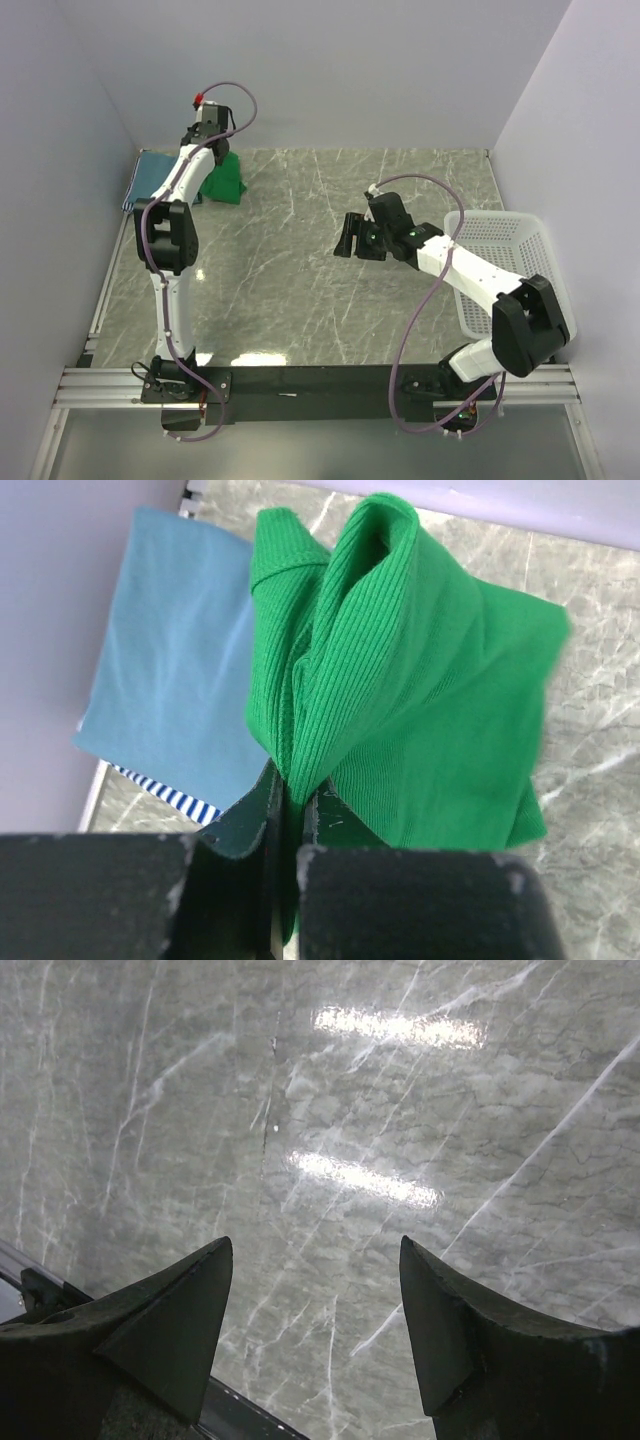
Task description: Fold and stack the tank tops
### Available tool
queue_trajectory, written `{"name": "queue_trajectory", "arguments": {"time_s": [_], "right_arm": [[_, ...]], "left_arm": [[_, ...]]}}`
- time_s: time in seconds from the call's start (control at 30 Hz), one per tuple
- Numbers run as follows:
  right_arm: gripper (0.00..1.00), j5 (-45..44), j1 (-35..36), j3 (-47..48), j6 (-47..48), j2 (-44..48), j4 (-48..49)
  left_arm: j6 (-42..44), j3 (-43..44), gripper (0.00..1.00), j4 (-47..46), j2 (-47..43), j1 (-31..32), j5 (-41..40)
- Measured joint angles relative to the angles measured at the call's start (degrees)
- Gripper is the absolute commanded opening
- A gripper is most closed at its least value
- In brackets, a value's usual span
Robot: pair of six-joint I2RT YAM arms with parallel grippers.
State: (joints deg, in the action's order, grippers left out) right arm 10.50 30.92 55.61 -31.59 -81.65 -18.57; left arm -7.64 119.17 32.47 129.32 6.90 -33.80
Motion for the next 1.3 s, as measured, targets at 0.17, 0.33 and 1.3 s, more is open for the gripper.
{"name": "queue_trajectory", "arguments": {"time_s": [0.17, 0.33, 1.3], "right_arm": [[0.74, 0.52, 0.0, 0.63, 0.26, -1.62, 0.02], [0.74, 1.29, 0.0, 0.85, 0.61, -2.54, 0.0], [0.74, 1.6, 0.31, 2.25, 0.59, -5.09, 0.2]], "left_arm": [[1.64, 0.87, 0.0, 0.0, 0.0, -0.52, 0.0], [2.6, 1.38, 0.0, 0.17, 0.0, -1.03, 0.17], [0.26, 1.29, 0.0, -0.66, -3.82, -8.28, 14.14]]}}
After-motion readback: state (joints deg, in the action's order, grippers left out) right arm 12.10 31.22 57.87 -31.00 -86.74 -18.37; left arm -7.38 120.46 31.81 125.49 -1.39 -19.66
